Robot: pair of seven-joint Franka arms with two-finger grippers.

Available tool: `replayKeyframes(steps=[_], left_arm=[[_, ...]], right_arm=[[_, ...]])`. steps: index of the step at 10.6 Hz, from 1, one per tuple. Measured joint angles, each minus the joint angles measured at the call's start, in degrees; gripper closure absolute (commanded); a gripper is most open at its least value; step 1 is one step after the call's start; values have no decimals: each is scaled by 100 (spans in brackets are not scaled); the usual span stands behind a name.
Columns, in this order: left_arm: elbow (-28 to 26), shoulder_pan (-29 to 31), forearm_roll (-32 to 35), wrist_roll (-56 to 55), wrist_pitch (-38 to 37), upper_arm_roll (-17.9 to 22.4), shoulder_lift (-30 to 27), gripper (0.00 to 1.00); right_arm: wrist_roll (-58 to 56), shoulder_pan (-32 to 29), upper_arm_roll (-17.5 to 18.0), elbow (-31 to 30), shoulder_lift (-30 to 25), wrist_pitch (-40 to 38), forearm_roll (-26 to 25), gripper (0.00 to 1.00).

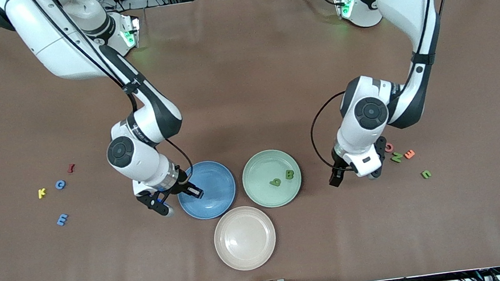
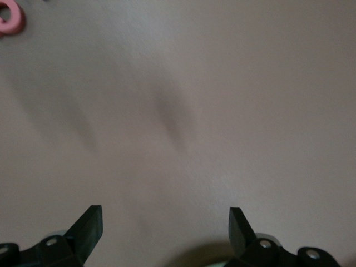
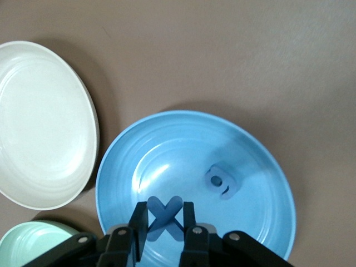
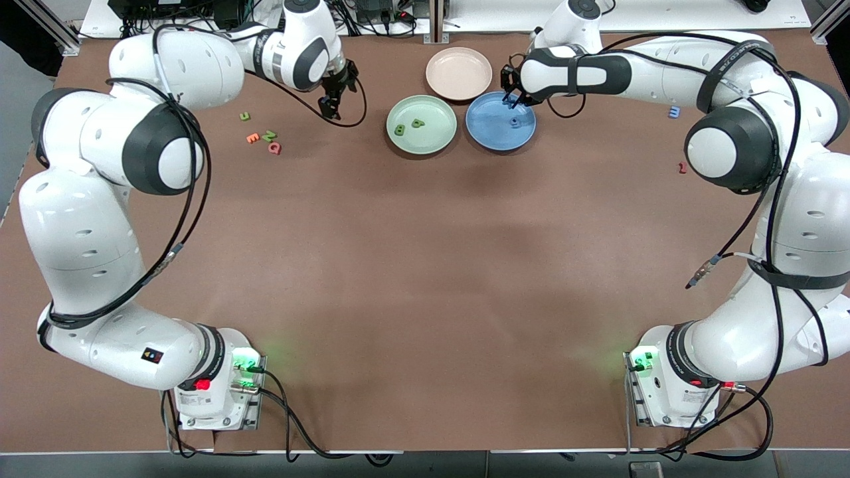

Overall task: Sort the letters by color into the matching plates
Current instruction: 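Open the right gripper over the blue plate while the left gripper withdraws, then grasp the blue m with the right gripper while the left gripper reaches N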

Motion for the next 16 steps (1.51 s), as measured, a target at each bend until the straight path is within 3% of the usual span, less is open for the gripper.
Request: replayKeyframes(steps=[4, 7, 13, 16], left_arm=[[-43, 406, 11, 216, -429, 14, 13, 0], [-194, 636, 13, 996, -677, 14, 9, 0], [-829, 666, 14, 1447, -686, -45, -324, 0], [-927, 987, 15, 1733, -686, -16, -330, 0]], right_arm=[[121, 1, 26, 32, 33, -75, -145, 0], [-575, -139, 4, 96, 26, -641, -345, 0], [-2090, -1177, -11, 145, -133, -1416, -363, 0], [-2582, -1748, -39, 145, -185, -1561, -377, 0]])
